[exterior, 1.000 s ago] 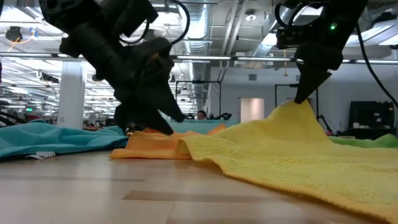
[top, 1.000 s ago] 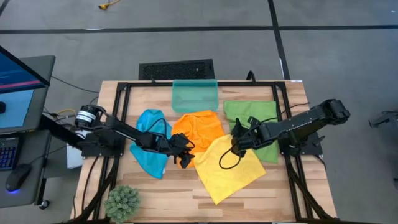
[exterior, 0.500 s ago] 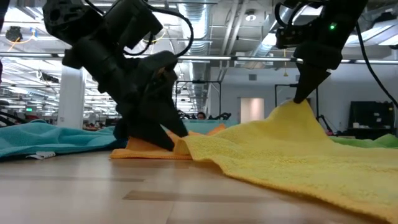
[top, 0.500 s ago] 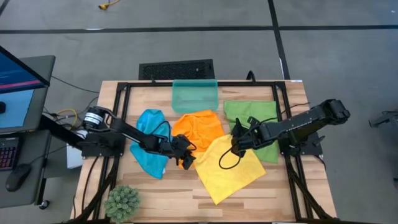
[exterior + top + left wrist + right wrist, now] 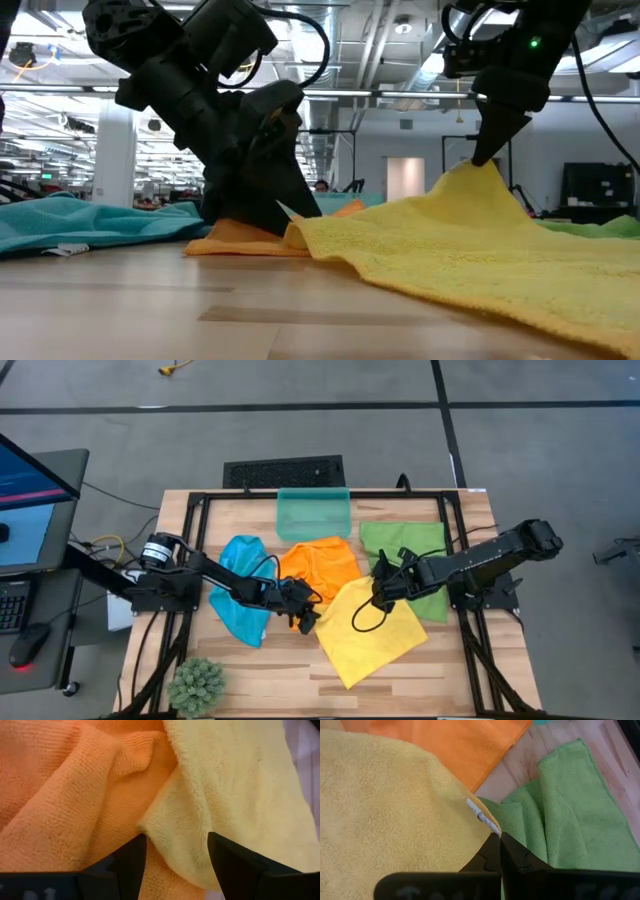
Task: Roll microfiber towels into tight, uniform cylinder then place into a basket
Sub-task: Fold the yellow microfiber towel
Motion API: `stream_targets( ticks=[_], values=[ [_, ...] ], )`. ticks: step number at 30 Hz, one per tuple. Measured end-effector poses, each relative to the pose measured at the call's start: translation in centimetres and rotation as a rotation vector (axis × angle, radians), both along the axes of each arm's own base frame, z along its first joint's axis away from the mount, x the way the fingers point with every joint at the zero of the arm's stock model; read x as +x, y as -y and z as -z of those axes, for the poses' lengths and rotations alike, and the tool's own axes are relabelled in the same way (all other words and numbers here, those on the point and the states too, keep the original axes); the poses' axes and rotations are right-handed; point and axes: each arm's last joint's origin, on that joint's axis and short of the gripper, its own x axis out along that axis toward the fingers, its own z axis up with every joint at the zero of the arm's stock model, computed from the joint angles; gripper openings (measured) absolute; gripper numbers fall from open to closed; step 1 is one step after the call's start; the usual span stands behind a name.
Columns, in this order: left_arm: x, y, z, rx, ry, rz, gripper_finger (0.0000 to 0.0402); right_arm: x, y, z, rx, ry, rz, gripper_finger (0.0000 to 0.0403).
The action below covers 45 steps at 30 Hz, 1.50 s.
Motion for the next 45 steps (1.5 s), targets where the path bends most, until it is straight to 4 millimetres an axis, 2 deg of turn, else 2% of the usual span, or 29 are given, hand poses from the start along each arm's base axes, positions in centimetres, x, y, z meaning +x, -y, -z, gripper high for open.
stream_targets(
  ticks=[5, 16, 21, 33, 45],
  values=[
    [-0.1, -0.1, 0.1, 0.031, -0.013, -0.009, 0.0179, 0.0, 0.0, 0.0, 0.000, 0.000, 0.000, 0.0012],
    [-0.1, -0.1, 0.1, 0.110, -0.017, 0.030, 0.0053, 0.0, 0.0, 0.0, 0.000, 0.000, 0.000, 0.0011],
    [-0.2, 0.5, 0.0, 0.159, -0.002, 0.064, 0.0006, 0.0, 0.0, 0.0, 0.000, 0.000, 0.000, 0.0010],
    [-0.3, 1.2, 0.0, 0.247, 0.006, 0.067, 0.0000, -0.1, -0.2, 0.0, 0.000, -0.001, -0.009, 0.0010],
    [-0.9, 3.4, -0.8, 0.316, 0.046, 0.128, 0.0000, -1.1, -3.7, 0.0, -0.004, 0.029, -0.103, 0.0008]
  ],
)
